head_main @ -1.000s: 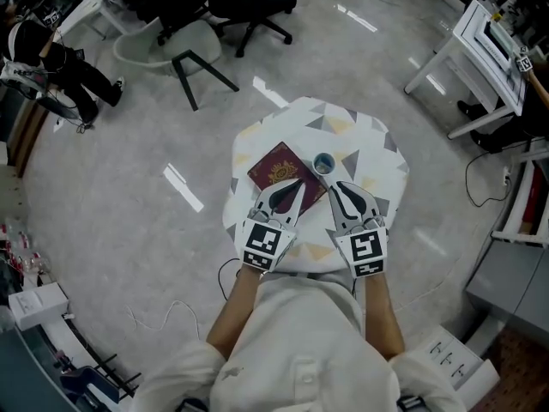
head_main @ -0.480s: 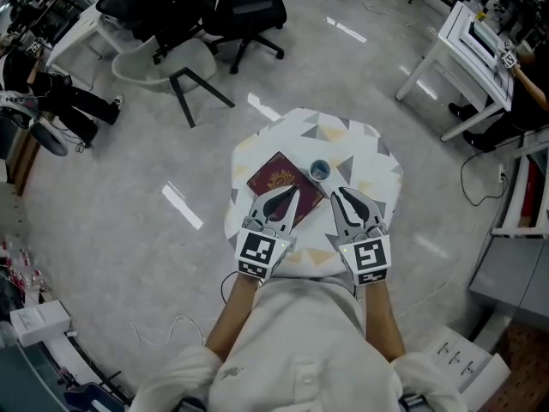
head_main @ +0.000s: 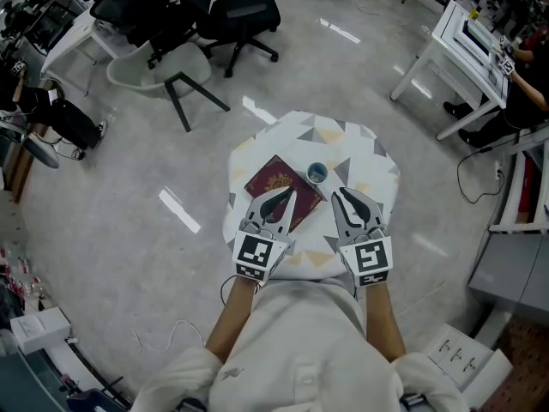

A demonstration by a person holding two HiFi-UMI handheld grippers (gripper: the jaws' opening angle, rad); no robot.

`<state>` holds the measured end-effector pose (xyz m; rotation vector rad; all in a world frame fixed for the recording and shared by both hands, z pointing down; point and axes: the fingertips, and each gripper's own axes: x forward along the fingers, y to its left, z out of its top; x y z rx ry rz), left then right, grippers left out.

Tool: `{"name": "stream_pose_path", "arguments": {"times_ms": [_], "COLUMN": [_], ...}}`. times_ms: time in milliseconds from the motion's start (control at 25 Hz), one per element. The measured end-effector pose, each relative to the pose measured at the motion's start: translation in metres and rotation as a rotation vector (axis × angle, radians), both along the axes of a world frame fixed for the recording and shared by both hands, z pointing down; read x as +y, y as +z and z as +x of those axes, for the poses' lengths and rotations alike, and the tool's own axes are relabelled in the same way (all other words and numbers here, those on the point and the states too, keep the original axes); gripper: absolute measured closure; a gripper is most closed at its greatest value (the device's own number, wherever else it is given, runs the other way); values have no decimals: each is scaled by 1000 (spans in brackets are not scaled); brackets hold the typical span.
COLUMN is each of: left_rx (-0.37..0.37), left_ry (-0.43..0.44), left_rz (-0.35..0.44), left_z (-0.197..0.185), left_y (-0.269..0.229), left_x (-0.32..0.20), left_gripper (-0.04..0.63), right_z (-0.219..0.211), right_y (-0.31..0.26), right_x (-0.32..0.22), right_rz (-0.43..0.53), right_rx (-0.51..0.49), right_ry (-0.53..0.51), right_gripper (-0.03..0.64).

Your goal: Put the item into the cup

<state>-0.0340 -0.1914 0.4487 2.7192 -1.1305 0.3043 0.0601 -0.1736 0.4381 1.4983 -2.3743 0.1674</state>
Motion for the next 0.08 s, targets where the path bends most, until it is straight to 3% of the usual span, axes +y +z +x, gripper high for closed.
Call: {"name": "stream_pose_path", "arguments": {"times_ms": [80], "left_rx": [4], "left_ry": [-2], "left_rz": [-1], "left_z": [-1], "left_y": [1], "left_x": [-1], "left_gripper": [583], "right_z": [-1], "right_y": [-1], "right_x": [-2], "right_rz": [4], "right_rx": [-1], "right_ry": [1], "right_gripper": [565]}}
